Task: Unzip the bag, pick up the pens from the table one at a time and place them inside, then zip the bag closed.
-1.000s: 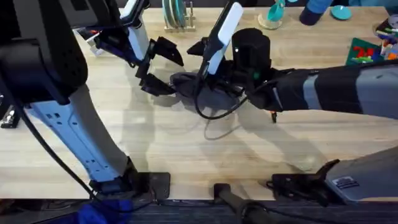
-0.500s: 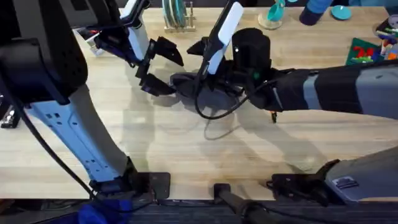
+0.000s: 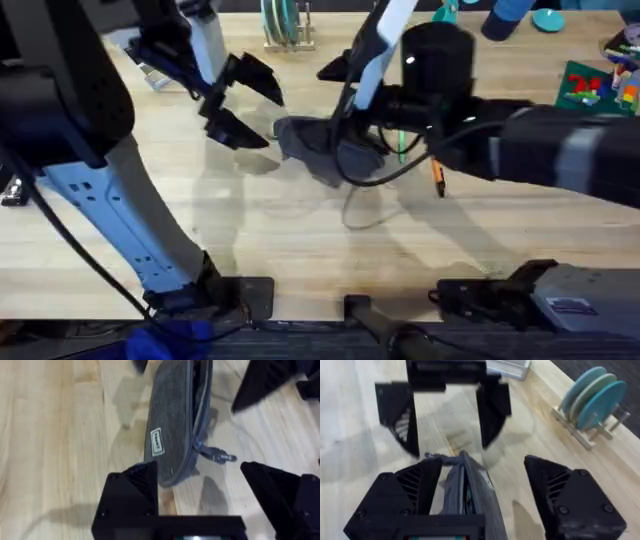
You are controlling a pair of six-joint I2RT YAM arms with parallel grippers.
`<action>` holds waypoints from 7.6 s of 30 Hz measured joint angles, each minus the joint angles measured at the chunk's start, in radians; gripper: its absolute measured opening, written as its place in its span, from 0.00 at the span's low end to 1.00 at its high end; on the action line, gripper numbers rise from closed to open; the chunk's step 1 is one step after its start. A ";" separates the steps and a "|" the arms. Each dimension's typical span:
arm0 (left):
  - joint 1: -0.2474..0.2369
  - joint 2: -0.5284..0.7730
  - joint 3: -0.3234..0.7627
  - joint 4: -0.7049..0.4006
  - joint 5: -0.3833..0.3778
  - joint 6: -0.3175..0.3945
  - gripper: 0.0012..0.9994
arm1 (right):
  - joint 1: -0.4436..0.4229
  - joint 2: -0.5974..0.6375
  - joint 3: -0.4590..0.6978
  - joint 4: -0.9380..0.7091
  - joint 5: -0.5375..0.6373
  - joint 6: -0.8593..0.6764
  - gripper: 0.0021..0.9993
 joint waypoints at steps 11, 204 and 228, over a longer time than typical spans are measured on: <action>0.087 -0.255 0.049 -0.086 -0.057 -0.095 1.00 | -0.078 -0.330 0.042 -0.531 0.001 0.000 1.00; -0.034 -0.744 0.051 -0.083 -0.090 -0.601 0.99 | -0.062 0.216 0.486 -1.180 0.132 -0.364 1.00; -0.034 -0.744 0.051 -0.083 -0.090 -0.601 0.99 | -0.062 0.216 0.486 -1.181 0.133 -0.364 1.00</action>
